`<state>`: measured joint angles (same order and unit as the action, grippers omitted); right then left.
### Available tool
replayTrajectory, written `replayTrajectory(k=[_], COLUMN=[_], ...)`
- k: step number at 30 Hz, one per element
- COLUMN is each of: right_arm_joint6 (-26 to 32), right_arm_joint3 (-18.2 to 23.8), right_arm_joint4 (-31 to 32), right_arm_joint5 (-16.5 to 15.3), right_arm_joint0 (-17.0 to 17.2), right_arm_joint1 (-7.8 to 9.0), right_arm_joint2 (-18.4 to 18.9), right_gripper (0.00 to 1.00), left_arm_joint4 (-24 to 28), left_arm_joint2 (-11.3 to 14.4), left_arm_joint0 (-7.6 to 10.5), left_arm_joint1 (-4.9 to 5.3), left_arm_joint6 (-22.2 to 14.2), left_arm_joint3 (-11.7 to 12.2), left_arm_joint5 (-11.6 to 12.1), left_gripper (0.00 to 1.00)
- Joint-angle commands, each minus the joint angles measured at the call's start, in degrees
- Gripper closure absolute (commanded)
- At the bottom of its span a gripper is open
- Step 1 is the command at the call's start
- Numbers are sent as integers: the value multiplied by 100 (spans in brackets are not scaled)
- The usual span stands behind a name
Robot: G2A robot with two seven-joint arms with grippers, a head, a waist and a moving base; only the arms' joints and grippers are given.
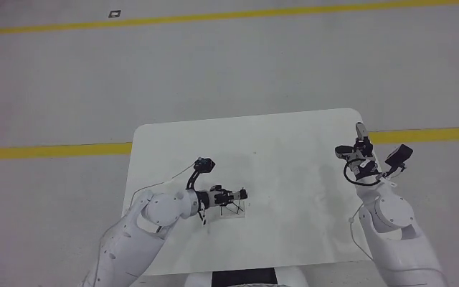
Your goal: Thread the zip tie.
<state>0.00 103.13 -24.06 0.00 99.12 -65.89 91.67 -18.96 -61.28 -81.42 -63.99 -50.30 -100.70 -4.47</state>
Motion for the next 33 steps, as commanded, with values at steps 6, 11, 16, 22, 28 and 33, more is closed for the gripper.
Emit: replayTrajectory(k=[6,11,16,22,28,33], right_arm_joint6=[0,0,0,0,0,0], right_arm_joint3=[0,0,0,0,0,0], right_arm_joint4=[0,0,0,0,0,0], right_arm_joint5=[0,0,0,0,0,0], right_arm_joint0=[0,0,0,0,0,0], right_arm_joint1=[0,0,0,0,0,0], right_arm_joint2=[0,0,0,0,0,0], right_gripper=[0,0,0,0,0,0], left_arm_joint4=[-225,-293,-523,-731,-731,-731], left_arm_joint2=[202,320,702,837,837,837], left_arm_joint0=[213,237,544,661,661,661], left_arm_joint1=[-10,-13,-38,-45,-45,-45], left_arm_joint6=[-71,-107,-466,-503,-503,-503], left_arm_joint3=[92,119,329,353,353,353], left_arm_joint5=[49,172,204,181,181,181], left_gripper=[0,0,0,0,0,0])
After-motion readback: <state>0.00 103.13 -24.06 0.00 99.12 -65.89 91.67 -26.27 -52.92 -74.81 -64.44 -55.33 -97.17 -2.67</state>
